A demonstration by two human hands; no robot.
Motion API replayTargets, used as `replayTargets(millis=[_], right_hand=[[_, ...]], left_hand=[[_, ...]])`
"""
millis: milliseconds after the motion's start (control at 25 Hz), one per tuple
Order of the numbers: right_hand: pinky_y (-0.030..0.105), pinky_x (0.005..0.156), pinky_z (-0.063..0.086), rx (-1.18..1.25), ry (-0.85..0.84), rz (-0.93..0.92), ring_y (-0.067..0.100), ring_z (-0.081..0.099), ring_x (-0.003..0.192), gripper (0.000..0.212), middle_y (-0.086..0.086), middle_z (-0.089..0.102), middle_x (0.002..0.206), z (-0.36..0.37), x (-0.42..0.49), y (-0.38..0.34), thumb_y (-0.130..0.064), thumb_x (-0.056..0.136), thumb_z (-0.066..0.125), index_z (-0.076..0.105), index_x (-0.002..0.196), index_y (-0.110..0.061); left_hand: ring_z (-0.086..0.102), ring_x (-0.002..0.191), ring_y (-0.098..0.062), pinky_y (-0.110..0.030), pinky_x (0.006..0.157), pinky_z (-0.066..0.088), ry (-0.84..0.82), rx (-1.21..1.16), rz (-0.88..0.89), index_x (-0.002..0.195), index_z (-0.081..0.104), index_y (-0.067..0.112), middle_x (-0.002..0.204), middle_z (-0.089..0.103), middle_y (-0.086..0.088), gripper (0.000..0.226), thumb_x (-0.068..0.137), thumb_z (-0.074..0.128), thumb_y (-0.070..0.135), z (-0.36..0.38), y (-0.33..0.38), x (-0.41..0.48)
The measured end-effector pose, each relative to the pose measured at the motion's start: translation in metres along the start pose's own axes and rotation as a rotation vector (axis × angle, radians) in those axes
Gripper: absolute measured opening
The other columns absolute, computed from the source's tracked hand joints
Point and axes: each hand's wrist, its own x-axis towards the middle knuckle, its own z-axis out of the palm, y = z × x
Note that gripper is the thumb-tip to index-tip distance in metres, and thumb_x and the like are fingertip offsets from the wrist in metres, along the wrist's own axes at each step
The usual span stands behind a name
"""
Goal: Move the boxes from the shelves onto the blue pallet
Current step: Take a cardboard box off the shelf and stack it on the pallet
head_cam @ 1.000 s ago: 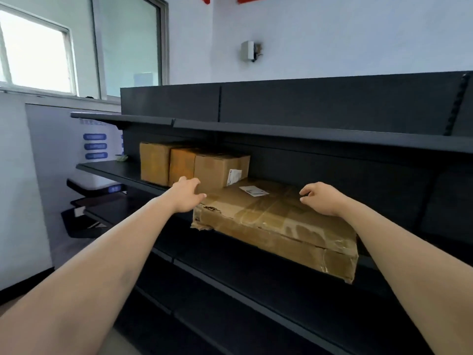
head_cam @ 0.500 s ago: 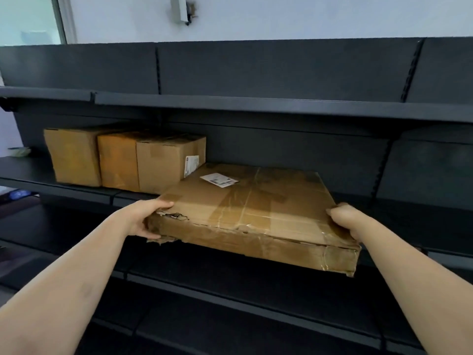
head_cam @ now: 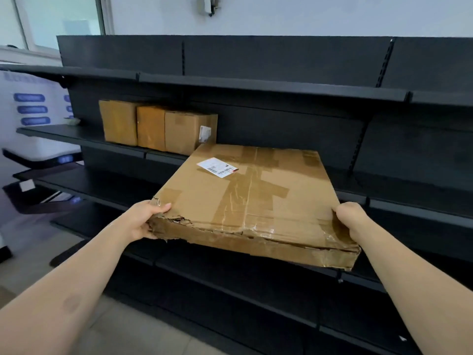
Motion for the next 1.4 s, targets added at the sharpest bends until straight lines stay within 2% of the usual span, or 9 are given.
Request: replayTargets(millis=[200, 400, 600, 720, 840, 920, 1120, 1280, 1400], right_hand=[[0.035, 0.086, 0.043, 0.035, -0.122, -0.056, 0.025, 0.053, 0.099, 0.035, 0.006, 0.058, 0.114, -0.027, -0.098, 0.064, -0.022, 0.099, 0.044, 0.054, 0.13, -0.01], [0.025, 0.063, 0.046, 0.153, -0.331, -0.161, 0.012, 0.059, 0.083, 0.033, 0.002, 0.062, 0.116, 0.005, -0.217, 0.074, -0.026, 0.098, 0.05, 0.058, 0.128, -0.014], [0.041, 0.086, 0.051, 0.523, -0.668, 0.043, 0.026, 0.063, 0.101, 0.04, 0.006, 0.065, 0.115, 0.086, -0.375, 0.068, -0.042, 0.09, 0.055, 0.058, 0.122, -0.018], [0.044, 0.091, 0.048, 0.518, -0.761, 0.11, 0.031, 0.06, 0.106, 0.056, 0.014, 0.06, 0.117, 0.155, -0.498, 0.069, -0.046, 0.084, 0.058, 0.053, 0.131, -0.016], [0.041, 0.081, 0.051, 0.289, -1.098, 0.092, 0.03, 0.064, 0.088, 0.044, 0.01, 0.07, 0.099, 0.216, -0.631, 0.065, -0.052, 0.085, 0.054, 0.065, 0.11, -0.017], [0.041, 0.086, 0.05, 0.244, -1.228, 0.097, 0.026, 0.062, 0.09, 0.036, 0.006, 0.068, 0.099, 0.251, -0.708, 0.059, -0.051, 0.085, 0.054, 0.065, 0.104, -0.023], [0.042, 0.09, 0.053, 0.493, -1.247, 0.166, 0.033, 0.057, 0.114, 0.046, 0.014, 0.056, 0.13, 0.362, -0.842, 0.042, -0.022, 0.083, 0.069, 0.055, 0.126, -0.013], [0.045, 0.101, 0.046, 0.528, -1.403, 0.243, 0.031, 0.06, 0.111, 0.036, 0.012, 0.063, 0.117, 0.439, -0.913, 0.014, -0.027, 0.083, 0.071, 0.057, 0.114, -0.015], [0.055, 0.092, 0.05, 0.455, -1.37, 0.256, 0.035, 0.062, 0.104, 0.075, 0.014, 0.061, 0.121, 0.512, -0.941, -0.012, -0.036, 0.066, 0.083, 0.047, 0.128, -0.017]], left_hand=[[0.067, 0.093, -0.026, -0.039, 0.071, 0.055, 0.114, -0.195, -0.016, 0.124, 0.056, 0.013, 0.114, 0.068, -0.01, 0.049, 0.078, 0.071, 0.02, -0.031, -0.081, -0.148], [0.069, 0.052, -0.016, -0.031, 0.046, 0.057, 0.27, -0.344, -0.049, 0.093, 0.062, 0.011, 0.065, 0.073, -0.003, 0.007, 0.09, 0.056, 0.015, -0.116, -0.134, -0.297], [0.066, 0.043, -0.014, -0.033, 0.038, 0.054, 0.577, -0.533, -0.038, 0.087, 0.059, 0.011, 0.053, 0.069, -0.001, 0.01, 0.092, 0.055, 0.019, -0.242, -0.186, -0.463], [0.064, 0.039, -0.014, -0.036, 0.035, 0.052, 0.744, -0.587, -0.03, 0.081, 0.057, 0.01, 0.048, 0.067, -0.002, 0.014, 0.092, 0.055, 0.018, -0.337, -0.222, -0.595], [0.066, 0.045, -0.017, -0.035, 0.039, 0.054, 0.917, -0.646, -0.022, 0.084, 0.058, 0.012, 0.052, 0.069, -0.002, 0.008, 0.09, 0.058, 0.018, -0.426, -0.256, -0.718], [0.068, 0.054, -0.02, -0.038, 0.046, 0.056, 1.02, -0.67, 0.007, 0.092, 0.058, 0.015, 0.058, 0.071, -0.002, 0.004, 0.091, 0.056, 0.018, -0.477, -0.269, -0.778], [0.064, 0.097, -0.03, -0.05, 0.075, 0.051, 1.197, -0.734, 0.076, 0.119, 0.054, 0.019, 0.111, 0.065, -0.008, 0.029, 0.09, 0.059, 0.021, -0.575, -0.291, -0.855], [0.065, 0.091, -0.027, -0.05, 0.07, 0.057, 1.191, -0.74, 0.159, 0.101, 0.06, 0.018, 0.104, 0.068, -0.008, 0.011, 0.09, 0.06, 0.017, -0.634, -0.286, -0.843], [0.068, 0.096, -0.027, -0.044, 0.068, 0.059, 1.208, -0.738, 0.21, 0.116, 0.059, 0.012, 0.112, 0.069, -0.01, 0.031, 0.085, 0.065, 0.014, -0.685, -0.289, -0.823]])
